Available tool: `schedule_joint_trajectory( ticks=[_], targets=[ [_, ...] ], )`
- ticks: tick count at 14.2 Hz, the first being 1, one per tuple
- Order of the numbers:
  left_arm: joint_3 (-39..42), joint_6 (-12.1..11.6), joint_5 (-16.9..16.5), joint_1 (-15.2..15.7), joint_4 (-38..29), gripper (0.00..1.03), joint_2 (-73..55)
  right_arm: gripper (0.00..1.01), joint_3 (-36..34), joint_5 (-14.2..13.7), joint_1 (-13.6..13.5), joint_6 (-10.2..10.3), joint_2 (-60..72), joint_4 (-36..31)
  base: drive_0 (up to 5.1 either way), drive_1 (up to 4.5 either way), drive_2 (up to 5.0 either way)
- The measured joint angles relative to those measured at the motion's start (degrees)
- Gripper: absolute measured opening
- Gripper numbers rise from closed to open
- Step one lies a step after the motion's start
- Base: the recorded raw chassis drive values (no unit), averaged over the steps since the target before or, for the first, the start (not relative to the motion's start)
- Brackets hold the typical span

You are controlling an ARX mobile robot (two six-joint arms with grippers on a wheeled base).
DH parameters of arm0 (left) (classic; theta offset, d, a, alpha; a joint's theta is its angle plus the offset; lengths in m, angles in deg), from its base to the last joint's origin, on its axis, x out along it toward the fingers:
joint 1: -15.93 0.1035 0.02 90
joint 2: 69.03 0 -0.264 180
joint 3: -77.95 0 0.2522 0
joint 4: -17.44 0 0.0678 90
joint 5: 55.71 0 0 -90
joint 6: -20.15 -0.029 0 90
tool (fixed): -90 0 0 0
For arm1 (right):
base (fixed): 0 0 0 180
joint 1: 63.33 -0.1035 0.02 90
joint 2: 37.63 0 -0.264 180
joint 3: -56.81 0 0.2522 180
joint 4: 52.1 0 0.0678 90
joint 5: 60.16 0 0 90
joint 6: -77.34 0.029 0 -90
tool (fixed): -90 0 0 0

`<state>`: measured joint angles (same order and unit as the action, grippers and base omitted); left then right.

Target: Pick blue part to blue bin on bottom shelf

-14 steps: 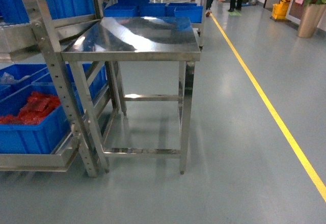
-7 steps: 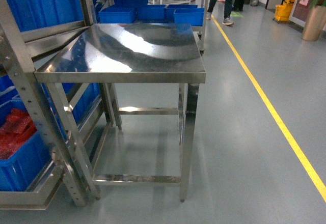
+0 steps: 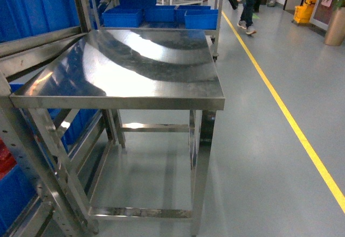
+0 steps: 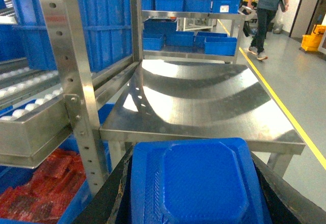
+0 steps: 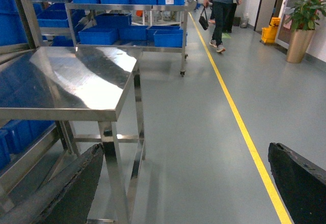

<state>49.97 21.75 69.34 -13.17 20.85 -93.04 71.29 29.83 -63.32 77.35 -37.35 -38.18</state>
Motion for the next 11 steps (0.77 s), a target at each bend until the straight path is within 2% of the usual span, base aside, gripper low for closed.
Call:
schedule_joint_trajectory(
  ticks=[11],
  targets=[
    [0.0,0.0,-0.1,-0.1,0.2,0.43,-0.1,0.98,0.0,0.0,0.0,0.0,0.0,0.1,0.0,4.33,-4.3]
  ],
)
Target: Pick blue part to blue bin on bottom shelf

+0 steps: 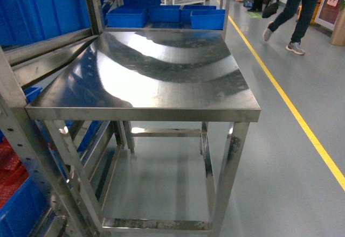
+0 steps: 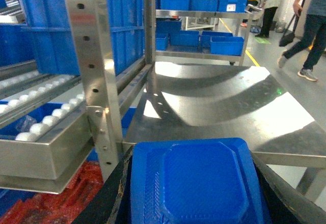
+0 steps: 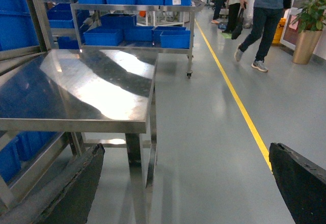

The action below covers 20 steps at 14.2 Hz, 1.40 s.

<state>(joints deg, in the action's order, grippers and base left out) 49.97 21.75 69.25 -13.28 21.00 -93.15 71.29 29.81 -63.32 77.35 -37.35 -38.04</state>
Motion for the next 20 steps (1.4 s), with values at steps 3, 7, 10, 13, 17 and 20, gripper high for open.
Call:
schedule_joint_trajectory(
  ticks=[3,7,10,13,17,20],
  targets=[
    [0.0,0.0,0.1,0.0,0.2,0.43,0.0,0.98,0.0,0.0,0.0,0.0,0.0,-0.3,-1.6,3.72,-2.0],
    [0.0,0.0,0.0,0.0,-0.1,0.43,0.1,0.98,0.0,0.0,0.0,0.0,0.0,0.0,-4.9,2.48,2.5],
    [0.0,0.0,0.0,0.0,-0.1,0.43,0.1,0.98,0.0,0.0,0.0,0.0,0.0,-0.1,-4.9,2.48,2.5],
    [0.0,0.0,0.0,0.0,-0.1,0.43,0.2,0.98,0.0,0.0,0.0,0.0,0.0,0.2,-4.9,2.48,2.5],
    [0.0,0.0,0.0,0.0,0.0,0.43,0.1,0.98,0.0,0.0,0.0,0.0,0.0,-0.1,-4.9,2.48,2.5],
    [0.0,0.0,0.0,0.0,-0.1,0.43,0.1,0.98,0.0,0.0,0.0,0.0,0.0,0.1,-4.9,2.48,2.5]
  ],
)
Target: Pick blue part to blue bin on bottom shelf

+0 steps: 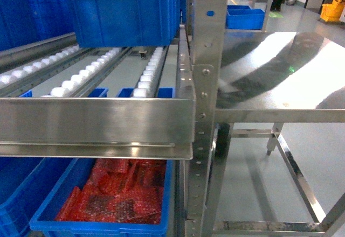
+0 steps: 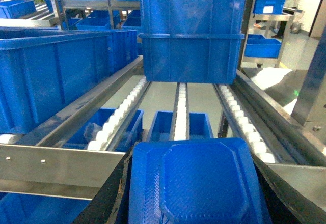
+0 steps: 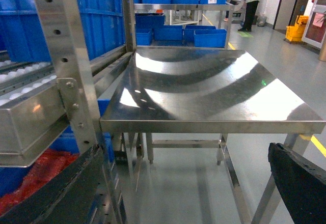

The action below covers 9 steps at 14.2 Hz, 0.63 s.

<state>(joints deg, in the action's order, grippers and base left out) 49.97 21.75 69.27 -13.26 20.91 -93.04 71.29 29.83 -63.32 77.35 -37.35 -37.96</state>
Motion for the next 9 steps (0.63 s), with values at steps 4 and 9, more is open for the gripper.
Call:
schedule_joint_trajectory(
  ticks=[4,9],
  targets=[
    [0.0,0.0,0.0,0.0,0.1,0.43,0.0,0.98,0.0,0.0,0.0,0.0,0.0,0.1,-4.9,2.48,2.5],
    [0.0,0.0,0.0,0.0,0.2,0.43,0.0,0.98,0.0,0.0,0.0,0.0,0.0,-0.2,-5.0,2.44,2.4]
  ],
)
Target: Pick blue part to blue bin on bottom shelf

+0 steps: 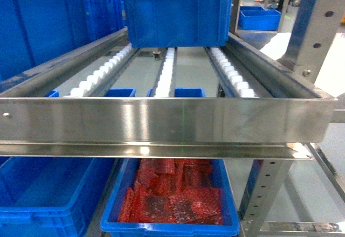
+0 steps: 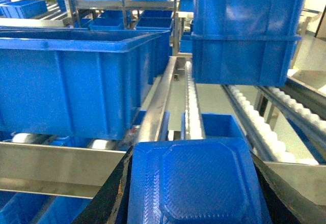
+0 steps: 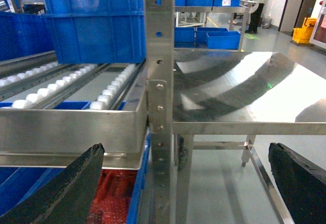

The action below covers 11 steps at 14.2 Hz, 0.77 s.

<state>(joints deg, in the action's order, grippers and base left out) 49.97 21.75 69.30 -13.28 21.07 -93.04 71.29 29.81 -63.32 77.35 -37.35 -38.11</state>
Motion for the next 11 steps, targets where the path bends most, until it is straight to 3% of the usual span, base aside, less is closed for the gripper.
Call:
schedule_joint_trajectory(
  ticks=[11],
  targets=[
    [0.0,0.0,0.0,0.0,-0.2,0.43,0.1,0.98,0.0,0.0,0.0,0.0,0.0,0.1,-5.0,2.38,2.4]
  ],
)
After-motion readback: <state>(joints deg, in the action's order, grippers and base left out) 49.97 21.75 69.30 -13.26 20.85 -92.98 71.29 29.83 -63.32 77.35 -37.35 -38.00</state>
